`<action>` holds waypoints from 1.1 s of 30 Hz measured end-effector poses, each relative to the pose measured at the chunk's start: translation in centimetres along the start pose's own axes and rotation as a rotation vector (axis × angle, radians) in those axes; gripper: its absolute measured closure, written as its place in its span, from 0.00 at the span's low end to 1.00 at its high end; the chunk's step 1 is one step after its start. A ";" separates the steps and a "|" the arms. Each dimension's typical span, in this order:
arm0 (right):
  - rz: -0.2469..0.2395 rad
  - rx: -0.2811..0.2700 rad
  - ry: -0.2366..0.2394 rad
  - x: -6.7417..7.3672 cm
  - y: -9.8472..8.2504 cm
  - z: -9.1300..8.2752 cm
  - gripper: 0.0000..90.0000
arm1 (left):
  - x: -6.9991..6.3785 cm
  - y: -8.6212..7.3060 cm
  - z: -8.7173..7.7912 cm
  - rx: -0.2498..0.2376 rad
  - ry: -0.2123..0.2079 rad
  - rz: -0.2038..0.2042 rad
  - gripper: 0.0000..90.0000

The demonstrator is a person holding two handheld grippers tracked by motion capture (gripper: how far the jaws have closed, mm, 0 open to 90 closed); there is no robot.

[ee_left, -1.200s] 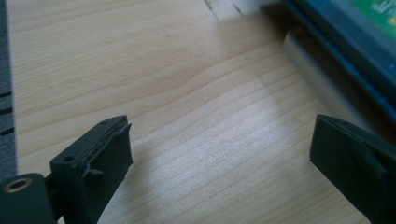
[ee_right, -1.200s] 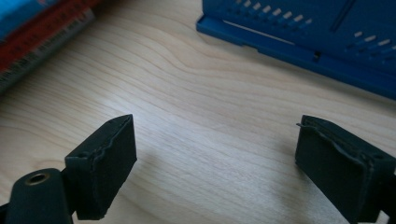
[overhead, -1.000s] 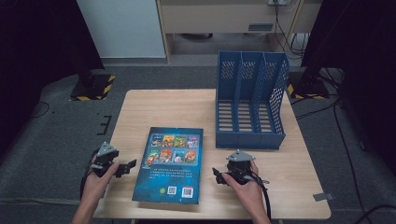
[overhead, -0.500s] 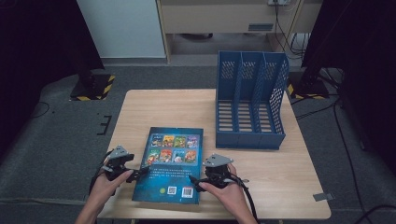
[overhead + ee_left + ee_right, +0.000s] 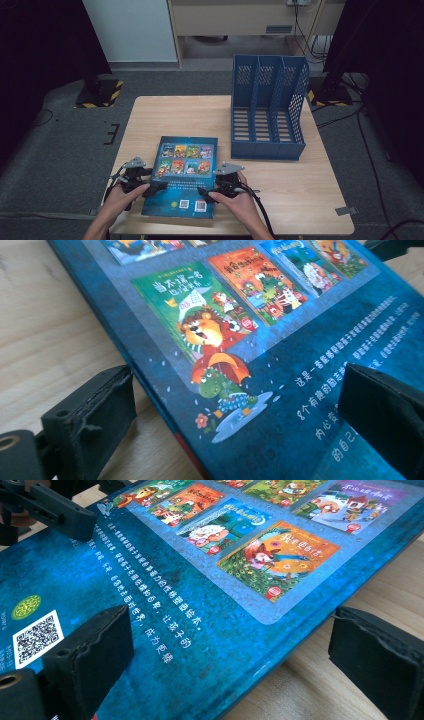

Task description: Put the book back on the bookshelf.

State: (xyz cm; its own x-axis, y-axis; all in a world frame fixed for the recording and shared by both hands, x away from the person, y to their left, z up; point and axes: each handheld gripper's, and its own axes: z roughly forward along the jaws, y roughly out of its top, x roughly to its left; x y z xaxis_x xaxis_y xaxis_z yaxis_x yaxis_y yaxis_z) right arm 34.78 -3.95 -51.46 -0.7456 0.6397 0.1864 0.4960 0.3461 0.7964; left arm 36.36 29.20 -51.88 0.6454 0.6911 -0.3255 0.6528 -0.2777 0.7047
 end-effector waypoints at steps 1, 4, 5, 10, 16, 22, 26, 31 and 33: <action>0.001 0.002 0.004 -0.1 0.0 0.0 0.05 | 0.0 0.0 0.0 0.000 0.000 0.000 0.01; 0.023 0.003 0.019 -0.4 -0.1 0.2 0.04 | 0.2 0.1 0.3 0.005 -0.024 -0.002 0.01; 0.030 0.001 0.023 -0.5 -0.1 0.2 0.04 | 0.2 0.1 0.3 0.006 -0.026 -0.001 0.01; 0.067 0.001 0.051 -1.0 -0.1 0.7 0.04 | 0.2 0.4 0.3 0.023 -0.028 0.008 0.01; 0.082 0.006 0.062 -1.0 0.1 1.1 0.04 | 0.3 0.7 0.0 0.038 -0.022 0.001 0.06; 0.075 0.026 0.052 -0.8 0.5 0.8 0.05 | 0.0 1.0 -0.6 0.028 -0.009 0.006 0.10; 0.073 0.017 0.033 -0.8 0.8 0.5 0.06 | -0.2 1.3 -1.2 -0.013 0.000 0.018 0.17; 0.078 0.014 0.019 -0.7 1.0 0.3 0.09 | -0.4 1.4 -1.8 -0.029 0.010 0.021 0.21; 0.079 0.012 0.010 -0.7 1.4 0.1 0.12 | -0.4 1.5 -2.1 -0.042 0.016 0.021 0.25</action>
State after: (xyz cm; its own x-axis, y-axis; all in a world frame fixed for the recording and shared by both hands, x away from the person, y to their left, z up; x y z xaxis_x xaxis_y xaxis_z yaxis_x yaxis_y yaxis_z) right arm 36.05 -3.86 -50.58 -0.7085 0.6585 0.2539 0.5586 0.3034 0.7719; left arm 36.26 29.93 -49.37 0.6521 0.6959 -0.3008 0.6220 -0.2642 0.7371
